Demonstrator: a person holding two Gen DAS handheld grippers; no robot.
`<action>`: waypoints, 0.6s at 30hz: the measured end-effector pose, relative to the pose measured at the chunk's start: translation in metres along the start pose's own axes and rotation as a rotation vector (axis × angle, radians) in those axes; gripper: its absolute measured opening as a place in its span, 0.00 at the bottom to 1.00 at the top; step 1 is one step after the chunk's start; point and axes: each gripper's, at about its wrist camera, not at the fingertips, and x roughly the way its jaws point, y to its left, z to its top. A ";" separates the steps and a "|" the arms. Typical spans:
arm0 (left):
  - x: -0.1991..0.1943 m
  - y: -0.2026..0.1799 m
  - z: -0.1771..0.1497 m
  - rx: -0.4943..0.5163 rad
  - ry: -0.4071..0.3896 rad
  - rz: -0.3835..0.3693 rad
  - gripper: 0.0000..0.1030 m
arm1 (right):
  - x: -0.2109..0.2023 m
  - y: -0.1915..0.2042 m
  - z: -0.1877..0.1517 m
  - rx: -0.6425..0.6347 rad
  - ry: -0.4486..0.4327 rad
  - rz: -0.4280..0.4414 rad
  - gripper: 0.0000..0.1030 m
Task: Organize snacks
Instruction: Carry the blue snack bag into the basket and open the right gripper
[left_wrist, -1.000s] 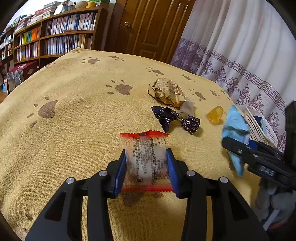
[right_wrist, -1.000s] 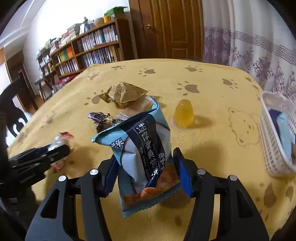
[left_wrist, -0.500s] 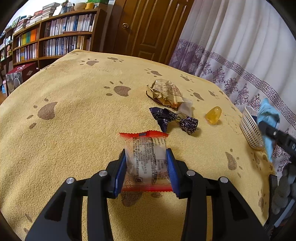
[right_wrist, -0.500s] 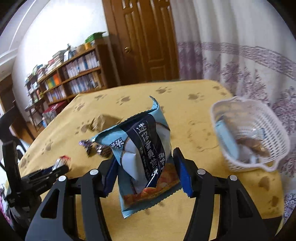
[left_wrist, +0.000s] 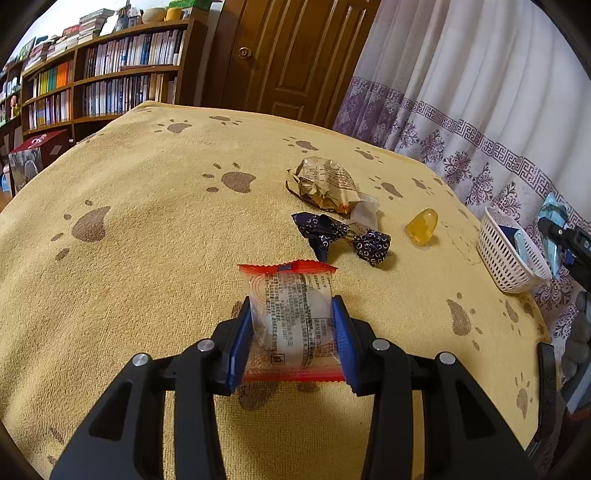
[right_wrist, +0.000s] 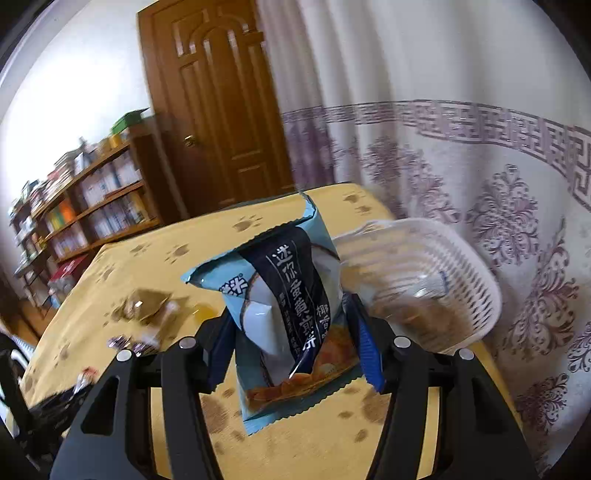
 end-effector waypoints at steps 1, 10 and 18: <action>0.000 0.000 0.000 0.001 0.001 0.000 0.40 | 0.003 -0.007 0.004 0.015 -0.003 -0.019 0.57; 0.001 0.000 0.000 0.004 0.001 -0.001 0.40 | 0.033 -0.051 0.023 0.102 0.011 -0.128 0.58; 0.001 -0.001 0.000 0.008 0.004 0.000 0.40 | 0.031 -0.063 0.019 0.150 -0.006 -0.151 0.63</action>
